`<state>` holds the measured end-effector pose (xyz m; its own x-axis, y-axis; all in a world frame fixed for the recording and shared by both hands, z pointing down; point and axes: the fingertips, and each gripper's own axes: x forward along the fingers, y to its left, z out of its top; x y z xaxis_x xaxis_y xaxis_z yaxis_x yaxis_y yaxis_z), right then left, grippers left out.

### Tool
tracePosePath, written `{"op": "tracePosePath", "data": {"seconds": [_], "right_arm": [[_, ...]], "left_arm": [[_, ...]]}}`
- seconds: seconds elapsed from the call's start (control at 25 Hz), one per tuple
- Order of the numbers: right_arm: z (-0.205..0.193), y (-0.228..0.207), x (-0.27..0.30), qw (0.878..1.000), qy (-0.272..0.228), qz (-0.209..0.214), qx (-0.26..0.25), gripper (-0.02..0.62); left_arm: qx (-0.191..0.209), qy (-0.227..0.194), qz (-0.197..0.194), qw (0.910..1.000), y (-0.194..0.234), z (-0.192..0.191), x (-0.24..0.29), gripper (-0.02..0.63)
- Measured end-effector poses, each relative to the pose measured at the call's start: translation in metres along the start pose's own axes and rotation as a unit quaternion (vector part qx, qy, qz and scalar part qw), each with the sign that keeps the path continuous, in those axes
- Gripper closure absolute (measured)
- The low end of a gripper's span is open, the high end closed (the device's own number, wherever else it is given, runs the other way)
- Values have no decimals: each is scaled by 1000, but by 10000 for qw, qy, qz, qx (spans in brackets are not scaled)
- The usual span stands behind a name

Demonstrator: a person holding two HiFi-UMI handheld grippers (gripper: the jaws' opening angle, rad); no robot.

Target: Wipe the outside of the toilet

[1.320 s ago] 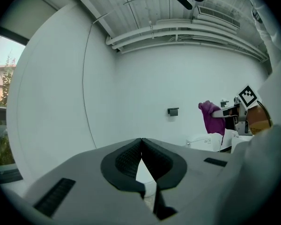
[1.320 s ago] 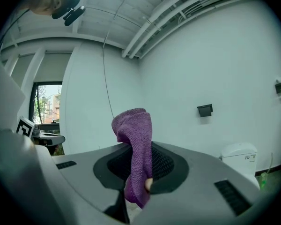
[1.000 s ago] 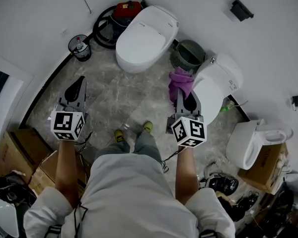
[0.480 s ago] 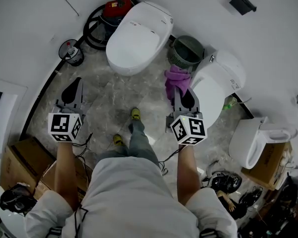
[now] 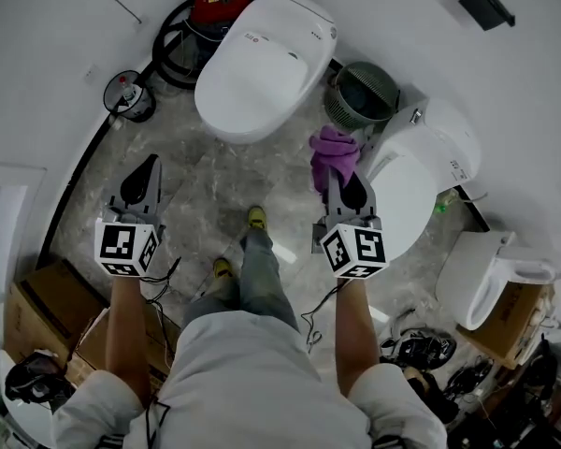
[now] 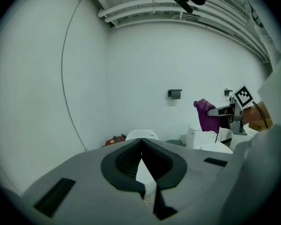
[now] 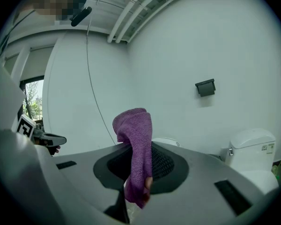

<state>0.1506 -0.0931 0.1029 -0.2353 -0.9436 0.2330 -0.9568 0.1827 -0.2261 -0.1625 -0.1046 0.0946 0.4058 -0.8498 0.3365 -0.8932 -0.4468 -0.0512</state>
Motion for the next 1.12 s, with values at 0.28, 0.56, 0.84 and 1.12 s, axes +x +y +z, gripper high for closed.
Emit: {"op": "tracePosePath", "data": {"seconds": [0.28, 0.56, 0.84, 1.12], "right_arm": [[-53, -14, 40, 10000, 53, -29, 16, 518], [-111, -24, 71, 10000, 80, 10, 51, 517], [-164, -25, 95, 9999, 60, 122, 6, 518], [-216, -37, 114, 9998, 48, 167, -31, 517]], "left_arm": [[-98, 96, 51, 9999, 18, -56, 42, 589], [-128, 59, 131, 9998, 27, -108, 70, 589], [-193, 18, 185, 9996, 35, -164, 93, 589], [-204, -40, 203, 9996, 36, -215, 117, 589]]}}
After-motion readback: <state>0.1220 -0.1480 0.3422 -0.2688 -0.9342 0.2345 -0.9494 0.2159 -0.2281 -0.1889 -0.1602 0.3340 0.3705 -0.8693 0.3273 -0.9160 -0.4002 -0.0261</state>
